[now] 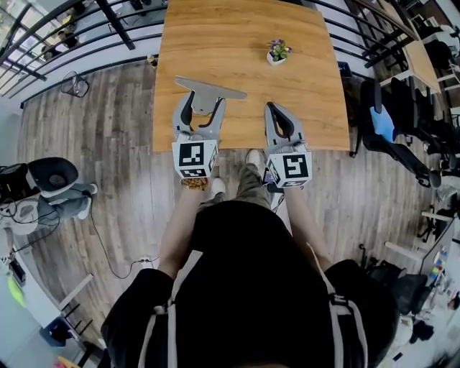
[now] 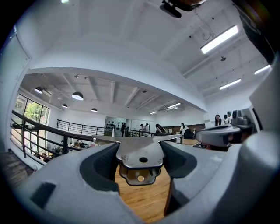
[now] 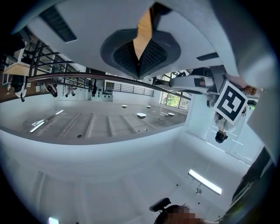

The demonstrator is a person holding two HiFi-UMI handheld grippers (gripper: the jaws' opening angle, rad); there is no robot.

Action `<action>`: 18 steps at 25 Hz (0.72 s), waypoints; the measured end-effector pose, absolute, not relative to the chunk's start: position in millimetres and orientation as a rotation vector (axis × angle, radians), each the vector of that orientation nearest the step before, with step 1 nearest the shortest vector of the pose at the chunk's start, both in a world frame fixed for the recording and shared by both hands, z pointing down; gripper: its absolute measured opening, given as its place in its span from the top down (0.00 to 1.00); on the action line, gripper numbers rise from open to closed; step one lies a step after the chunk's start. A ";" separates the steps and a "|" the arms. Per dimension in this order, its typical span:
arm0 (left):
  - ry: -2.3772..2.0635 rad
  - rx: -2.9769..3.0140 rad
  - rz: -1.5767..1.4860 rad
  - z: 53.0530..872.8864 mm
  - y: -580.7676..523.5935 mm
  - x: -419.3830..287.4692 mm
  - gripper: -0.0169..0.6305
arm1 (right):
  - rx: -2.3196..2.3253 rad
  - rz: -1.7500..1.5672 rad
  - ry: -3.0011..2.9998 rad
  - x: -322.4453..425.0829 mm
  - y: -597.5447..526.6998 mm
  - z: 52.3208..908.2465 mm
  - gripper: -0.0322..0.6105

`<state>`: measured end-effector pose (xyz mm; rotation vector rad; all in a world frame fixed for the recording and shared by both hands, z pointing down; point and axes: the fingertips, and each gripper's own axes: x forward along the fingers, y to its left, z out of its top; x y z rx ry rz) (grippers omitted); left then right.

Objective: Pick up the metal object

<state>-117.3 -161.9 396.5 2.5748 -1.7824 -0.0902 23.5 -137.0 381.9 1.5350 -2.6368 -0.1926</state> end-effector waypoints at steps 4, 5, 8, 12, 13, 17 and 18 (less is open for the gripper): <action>-1.775 2.593 -0.108 396.1 -155.2 -110.2 0.51 | 1.563 -0.198 -2.621 30.2 -131.4 384.7 0.95; -1.772 2.600 -0.114 394.7 -153.0 -108.0 0.51 | 1.568 -0.199 -2.619 31.1 -129.8 384.6 0.95; -1.771 2.633 -0.127 388.1 -147.9 -100.6 0.51 | 1.580 -0.201 -2.615 33.2 -126.5 382.8 0.95; -1.773 2.677 -0.121 380.8 -145.7 -92.9 0.51 | 1.589 -0.210 -2.611 35.0 -124.5 379.7 0.95; -1.769 2.684 -0.124 379.7 -145.2 -91.7 0.51 | 1.590 -0.213 -2.613 35.1 -123.4 379.1 0.95; -1.766 2.699 -0.143 377.2 -141.7 -89.6 0.51 | 1.594 -0.229 -2.602 37.9 -118.9 378.0 0.95; -1.769 2.694 -0.143 377.0 -140.9 -89.7 0.51 | 1.594 -0.231 -2.600 38.6 -118.1 377.6 0.95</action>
